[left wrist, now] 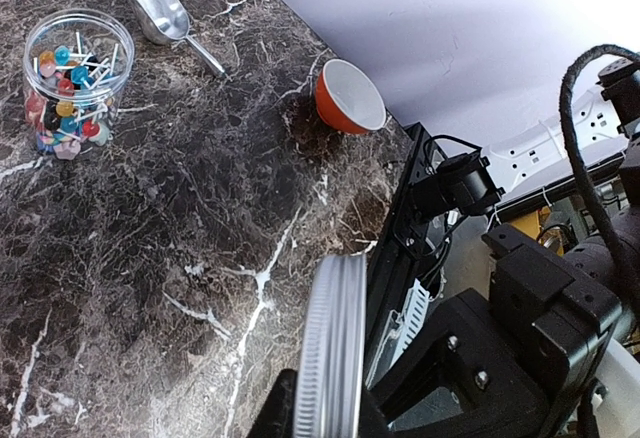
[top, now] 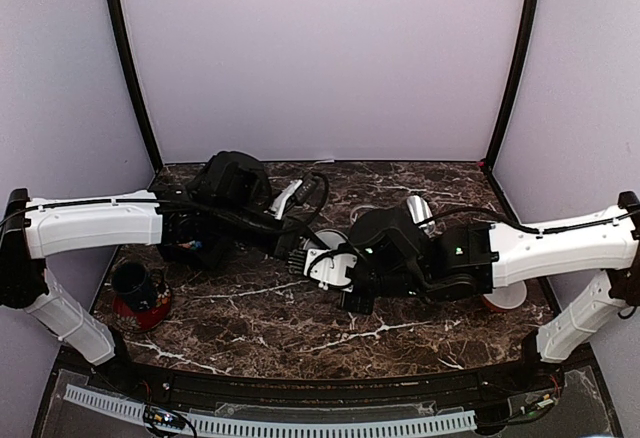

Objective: Pack the candies
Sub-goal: Pass from the right arm to the left, then pass from the left arm to the right

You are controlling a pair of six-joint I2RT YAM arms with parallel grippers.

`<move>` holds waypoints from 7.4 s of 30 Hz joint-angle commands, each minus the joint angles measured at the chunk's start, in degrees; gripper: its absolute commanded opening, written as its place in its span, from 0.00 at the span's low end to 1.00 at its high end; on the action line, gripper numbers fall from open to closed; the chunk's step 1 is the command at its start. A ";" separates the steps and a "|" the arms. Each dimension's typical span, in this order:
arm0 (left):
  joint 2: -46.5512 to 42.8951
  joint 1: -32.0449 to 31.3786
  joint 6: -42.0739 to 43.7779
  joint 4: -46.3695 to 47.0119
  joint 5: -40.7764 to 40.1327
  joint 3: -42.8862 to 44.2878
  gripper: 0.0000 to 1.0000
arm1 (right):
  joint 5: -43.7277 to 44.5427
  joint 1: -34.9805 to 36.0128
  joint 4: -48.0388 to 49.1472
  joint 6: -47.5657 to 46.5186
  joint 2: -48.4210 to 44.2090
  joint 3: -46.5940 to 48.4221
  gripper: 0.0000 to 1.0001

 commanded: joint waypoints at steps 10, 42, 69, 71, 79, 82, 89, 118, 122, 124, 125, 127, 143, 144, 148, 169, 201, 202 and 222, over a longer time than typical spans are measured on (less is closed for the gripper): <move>0.17 0.88 -8.44 5.55 5.37 -3.85 0.01 | 12.65 2.85 0.98 -2.56 0.05 2.64 0.07; -1.60 4.69 -19.33 13.29 7.74 -8.85 0.01 | 19.98 9.38 13.53 -18.25 -6.73 -10.75 0.44; -2.48 4.79 -21.20 15.00 8.07 -10.12 0.00 | 25.46 9.81 23.04 -19.50 0.37 -11.81 0.13; -2.57 4.78 -21.24 15.13 8.10 -10.23 0.00 | 25.86 9.81 23.07 -19.51 0.72 -11.81 0.11; -2.57 4.78 -21.90 16.29 8.39 -10.80 0.00 | 26.91 9.81 24.30 -20.26 1.29 -12.13 0.08; -2.51 4.79 -22.07 16.56 8.66 -10.89 0.00 | 27.13 9.81 24.57 -20.49 1.72 -12.29 0.09; -2.29 4.79 -22.30 17.08 8.90 -11.04 0.00 | 27.12 9.82 25.24 -20.87 2.32 -12.03 0.09; -3.80 2.74 -10.85 6.90 4.23 -9.24 0.00 | -2.05 -0.08 5.18 -2.85 -3.12 -2.67 0.00; -3.52 1.99 -9.91 6.04 3.54 -8.28 0.00 | -4.76 -1.58 1.50 -0.31 -1.31 0.08 0.00; -3.29 1.66 -9.41 5.43 3.11 -7.61 0.00 | -5.15 -2.21 0.14 0.69 -0.73 1.13 0.00; -3.28 1.56 -9.38 5.38 3.09 -7.49 0.00 | -5.33 -2.48 -0.25 0.95 -0.65 1.58 0.00; -3.28 1.54 -9.53 5.57 3.09 -7.75 0.00 | -4.78 -2.53 -0.88 0.82 -0.74 2.17 0.00; -4.96 4.79 -20.50 13.93 3.75 -14.06 0.00 | 4.43 3.33 -2.34 -14.87 -8.61 -3.78 0.52; -5.09 5.00 -21.27 14.60 3.60 -14.59 0.00 | 4.97 3.79 -2.03 -15.32 -8.65 -4.10 0.52; -4.89 5.31 -23.68 16.72 3.38 -15.86 0.00 | 8.48 5.78 -0.27 -16.70 -6.87 -4.91 0.52; -4.60 5.41 -27.75 21.05 3.50 -17.99 0.00 | 21.39 8.93 21.14 -17.80 5.07 -6.99 0.22; -5.04 5.28 -25.22 19.75 4.40 -17.07 0.00 | 14.66 5.86 14.14 -12.79 5.17 -5.02 0.00; -5.03 5.19 -24.10 18.89 4.39 -16.77 0.00 | 13.21 5.33 12.94 -11.73 4.89 -4.63 0.00; -6.01 2.06 -15.58 9.73 -0.06 -15.01 0.00 | -8.70 -3.61 -6.54 1.15 5.79 8.70 0.00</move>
